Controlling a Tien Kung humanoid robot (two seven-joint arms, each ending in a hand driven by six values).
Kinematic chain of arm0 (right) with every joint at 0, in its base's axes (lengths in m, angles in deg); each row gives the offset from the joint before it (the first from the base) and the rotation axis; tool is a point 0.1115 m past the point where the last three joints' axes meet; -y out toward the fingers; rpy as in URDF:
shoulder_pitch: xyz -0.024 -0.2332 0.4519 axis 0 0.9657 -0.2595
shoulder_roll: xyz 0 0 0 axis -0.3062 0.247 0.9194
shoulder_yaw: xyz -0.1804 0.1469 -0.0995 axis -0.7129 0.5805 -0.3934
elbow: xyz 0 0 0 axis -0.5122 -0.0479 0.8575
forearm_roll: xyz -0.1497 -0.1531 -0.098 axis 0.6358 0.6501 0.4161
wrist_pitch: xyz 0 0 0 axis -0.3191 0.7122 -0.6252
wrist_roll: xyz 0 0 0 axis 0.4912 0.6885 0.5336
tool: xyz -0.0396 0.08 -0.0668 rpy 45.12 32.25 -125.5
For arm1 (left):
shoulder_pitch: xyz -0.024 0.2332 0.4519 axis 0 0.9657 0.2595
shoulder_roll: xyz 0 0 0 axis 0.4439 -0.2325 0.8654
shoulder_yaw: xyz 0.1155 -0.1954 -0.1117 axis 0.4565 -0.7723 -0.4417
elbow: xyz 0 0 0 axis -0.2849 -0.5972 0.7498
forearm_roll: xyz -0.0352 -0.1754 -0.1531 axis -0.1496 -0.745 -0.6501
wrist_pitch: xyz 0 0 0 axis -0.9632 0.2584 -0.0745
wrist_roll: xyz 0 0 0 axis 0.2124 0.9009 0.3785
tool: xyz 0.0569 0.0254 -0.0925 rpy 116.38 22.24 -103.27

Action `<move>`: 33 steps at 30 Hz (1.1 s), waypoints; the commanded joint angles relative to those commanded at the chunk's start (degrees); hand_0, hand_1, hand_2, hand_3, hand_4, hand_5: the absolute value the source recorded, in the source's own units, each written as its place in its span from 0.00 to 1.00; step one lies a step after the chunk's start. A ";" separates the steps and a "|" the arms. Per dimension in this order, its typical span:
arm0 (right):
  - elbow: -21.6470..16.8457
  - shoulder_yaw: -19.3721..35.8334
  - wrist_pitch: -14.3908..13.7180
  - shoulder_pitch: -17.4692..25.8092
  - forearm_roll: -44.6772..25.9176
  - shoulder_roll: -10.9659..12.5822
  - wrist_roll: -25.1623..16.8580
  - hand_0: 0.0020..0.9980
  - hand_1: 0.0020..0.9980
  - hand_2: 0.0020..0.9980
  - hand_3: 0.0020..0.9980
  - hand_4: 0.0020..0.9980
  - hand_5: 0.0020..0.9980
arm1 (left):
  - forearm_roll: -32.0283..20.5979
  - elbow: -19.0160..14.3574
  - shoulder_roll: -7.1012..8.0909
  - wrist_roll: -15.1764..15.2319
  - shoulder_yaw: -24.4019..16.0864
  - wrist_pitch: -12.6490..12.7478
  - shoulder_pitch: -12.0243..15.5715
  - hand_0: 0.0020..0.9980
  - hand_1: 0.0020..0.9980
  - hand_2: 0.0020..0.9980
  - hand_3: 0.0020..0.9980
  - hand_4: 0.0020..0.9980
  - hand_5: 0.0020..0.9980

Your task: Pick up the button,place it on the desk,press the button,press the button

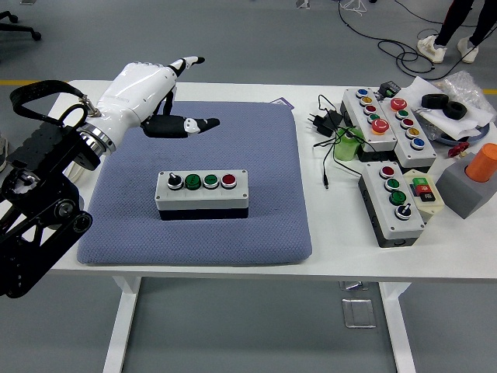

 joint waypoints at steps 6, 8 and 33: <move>0.00 0.09 -0.03 -0.17 0.05 -0.04 0.01 0.63 0.48 0.54 0.58 0.28 0.02 | -14.39 3.68 -0.60 5.37 1.27 9.81 1.44 0.76 0.86 0.95 0.97 0.84 1.00; 0.00 0.08 -0.03 -0.20 0.00 -0.04 -0.01 0.63 0.48 0.54 0.58 0.28 0.02 | -19.23 4.83 -0.87 8.32 1.43 11.80 2.12 0.76 0.86 0.95 0.97 0.84 1.00; 0.00 0.22 -0.16 -0.52 -0.07 -0.13 -0.03 0.63 0.48 0.54 0.58 0.28 0.02 | -76.09 11.99 -1.15 14.22 1.33 11.75 4.86 0.86 0.92 0.99 0.95 0.75 1.00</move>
